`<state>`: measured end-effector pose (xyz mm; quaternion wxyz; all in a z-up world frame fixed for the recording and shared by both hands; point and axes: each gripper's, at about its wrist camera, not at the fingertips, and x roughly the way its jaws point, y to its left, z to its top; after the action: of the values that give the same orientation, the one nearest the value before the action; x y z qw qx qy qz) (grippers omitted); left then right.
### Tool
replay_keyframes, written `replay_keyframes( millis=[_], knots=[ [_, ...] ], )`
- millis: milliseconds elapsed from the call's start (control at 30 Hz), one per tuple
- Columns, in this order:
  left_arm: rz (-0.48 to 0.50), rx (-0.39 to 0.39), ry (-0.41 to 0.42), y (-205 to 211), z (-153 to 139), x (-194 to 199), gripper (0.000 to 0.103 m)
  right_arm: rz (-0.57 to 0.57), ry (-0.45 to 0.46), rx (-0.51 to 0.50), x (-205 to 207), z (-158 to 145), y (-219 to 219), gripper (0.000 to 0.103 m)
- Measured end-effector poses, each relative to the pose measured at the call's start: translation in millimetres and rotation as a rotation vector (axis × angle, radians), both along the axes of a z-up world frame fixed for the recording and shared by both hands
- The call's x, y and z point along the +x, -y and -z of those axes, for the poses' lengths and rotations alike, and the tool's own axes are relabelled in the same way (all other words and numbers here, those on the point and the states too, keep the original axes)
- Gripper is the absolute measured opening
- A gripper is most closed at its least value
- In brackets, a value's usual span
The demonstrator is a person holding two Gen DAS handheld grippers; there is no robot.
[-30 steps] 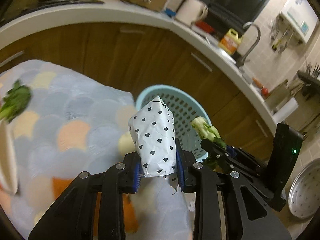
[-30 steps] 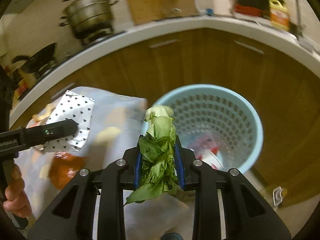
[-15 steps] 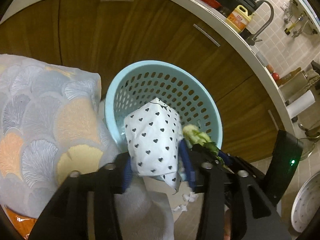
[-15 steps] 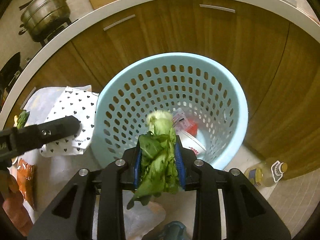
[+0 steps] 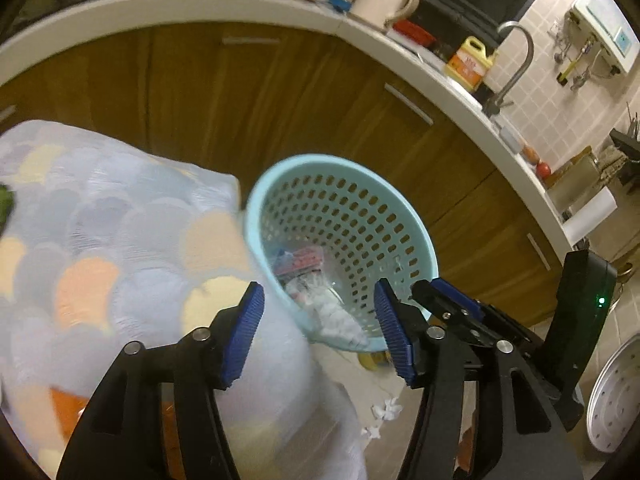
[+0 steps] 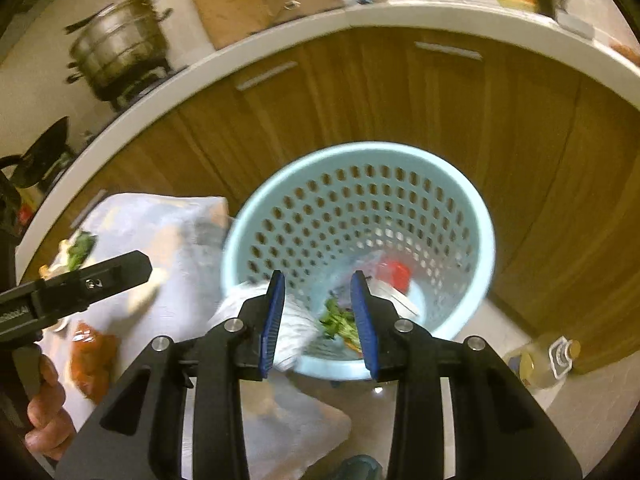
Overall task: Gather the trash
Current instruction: 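Move both tools back over the table toward the orange cup and bag, then grasp the orange paper cup with the left tool while the right tool grasps the orange snack bag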
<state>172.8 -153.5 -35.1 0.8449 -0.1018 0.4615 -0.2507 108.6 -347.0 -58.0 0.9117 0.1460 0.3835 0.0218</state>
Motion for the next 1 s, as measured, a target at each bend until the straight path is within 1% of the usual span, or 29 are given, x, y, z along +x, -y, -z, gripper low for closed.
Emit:
replay_keyframes(
  millis=[33,167,233,300,400,433,500,533,567,633,733,800,900,1000],
  knots=[
    [-0.02,0.001,0.016,-8.6,-4.1,-4.0,0.061,-0.012,0.009,-0.005,-2.1,-4.5,-4.8,0.031],
    [-0.09,0.012,0.085,-43.5,-21.1,-23.3,0.063,-0.09,0.052,-0.021,-9.2,-21.7,-35.8,0.031],
    [-0.133,0.008,0.115,-61.9,-30.5,-33.4,0.065,-0.136,0.072,-0.03,-13.1,-28.6,-55.4,0.031],
    [-0.188,0.022,0.159,-82.5,-40.4,-46.1,0.068,-0.184,0.091,-0.043,-17.6,-33.9,-75.9,0.031],
    [-0.3,0.088,0.239,-112.1,-52.8,-68.6,0.069,-0.25,0.109,-0.057,-22.5,-36.8,-104.7,0.031],
    [-0.322,0.109,0.259,-117.8,-55.7,-73.8,0.071,-0.273,0.117,-0.062,-24.2,-36.9,-115.7,0.031],
    [-0.401,0.191,0.306,-133.2,-60.9,-86.5,0.074,-0.304,0.122,-0.065,-26.5,-33.7,-132.4,0.031],
    [-0.45,0.249,0.329,-140.0,-61.1,-91.5,0.076,-0.317,0.123,-0.063,-27.3,-31.7,-139.5,0.031],
    [-0.475,0.284,0.336,-146.8,-58.5,-93.5,0.078,-0.331,0.122,-0.059,-27.2,-29.1,-147.5,0.031],
    [-0.506,0.332,0.321,-161.1,-51.0,-93.8,0.078,-0.361,0.116,-0.055,-27.6,-23.1,-165.7,0.031],
    [-0.543,0.375,0.276,-174.6,-33.8,-88.9,0.078,-0.389,0.109,-0.055,-28.8,-17.3,-183.2,0.031],
    [-0.553,0.394,0.262,-175.0,-24.9,-87.4,0.078,-0.408,0.103,-0.068,-31.3,-13.8,-193.6,0.031],
    [-0.565,0.435,0.244,-171.7,-13.4,-82.2,0.078,-0.414,0.105,-0.113,-33.2,-10.6,-202.9,0.031],
    [-0.608,0.534,0.228,-171.4,-1.4,-77.1,0.078,-0.413,0.101,-0.115,-31.7,-9.2,-202.0,0.031]
  ],
)
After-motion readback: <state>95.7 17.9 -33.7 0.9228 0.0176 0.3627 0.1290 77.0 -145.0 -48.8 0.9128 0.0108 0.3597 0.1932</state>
